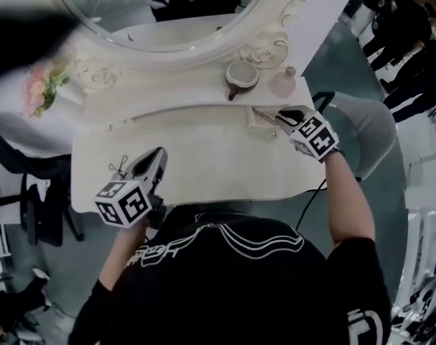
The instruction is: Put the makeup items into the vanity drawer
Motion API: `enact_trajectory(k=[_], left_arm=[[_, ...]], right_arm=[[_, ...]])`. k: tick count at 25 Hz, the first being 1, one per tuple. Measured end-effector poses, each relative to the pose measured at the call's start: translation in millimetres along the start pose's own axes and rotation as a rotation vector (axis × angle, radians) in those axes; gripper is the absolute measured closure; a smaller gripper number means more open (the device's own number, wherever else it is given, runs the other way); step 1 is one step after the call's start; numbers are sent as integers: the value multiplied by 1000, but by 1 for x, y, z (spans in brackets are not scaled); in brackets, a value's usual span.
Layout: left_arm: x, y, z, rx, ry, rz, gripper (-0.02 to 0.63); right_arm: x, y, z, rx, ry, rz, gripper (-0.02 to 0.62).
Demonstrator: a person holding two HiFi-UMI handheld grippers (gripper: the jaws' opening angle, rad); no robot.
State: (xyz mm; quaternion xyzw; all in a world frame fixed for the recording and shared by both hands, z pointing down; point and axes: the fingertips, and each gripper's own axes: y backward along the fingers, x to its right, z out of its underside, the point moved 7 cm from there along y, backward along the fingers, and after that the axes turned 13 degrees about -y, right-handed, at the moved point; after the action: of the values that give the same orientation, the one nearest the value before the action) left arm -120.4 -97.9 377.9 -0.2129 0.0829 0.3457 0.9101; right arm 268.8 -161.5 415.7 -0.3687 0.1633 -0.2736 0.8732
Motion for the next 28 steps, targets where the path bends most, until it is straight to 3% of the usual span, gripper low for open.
enact_trajectory(k=[14, 20, 28], left_arm=[[-17, -7, -3, -30, -8, -5, 578], [-26, -1, -1, -30, 2, -22, 578], [-29, 9, 5, -25, 21, -49, 578]], right_arm=[[21, -42, 12, -191, -103, 6, 517], [24, -46, 9, -186, -175, -3, 511], [8, -32, -4, -142, -128, -49, 421]])
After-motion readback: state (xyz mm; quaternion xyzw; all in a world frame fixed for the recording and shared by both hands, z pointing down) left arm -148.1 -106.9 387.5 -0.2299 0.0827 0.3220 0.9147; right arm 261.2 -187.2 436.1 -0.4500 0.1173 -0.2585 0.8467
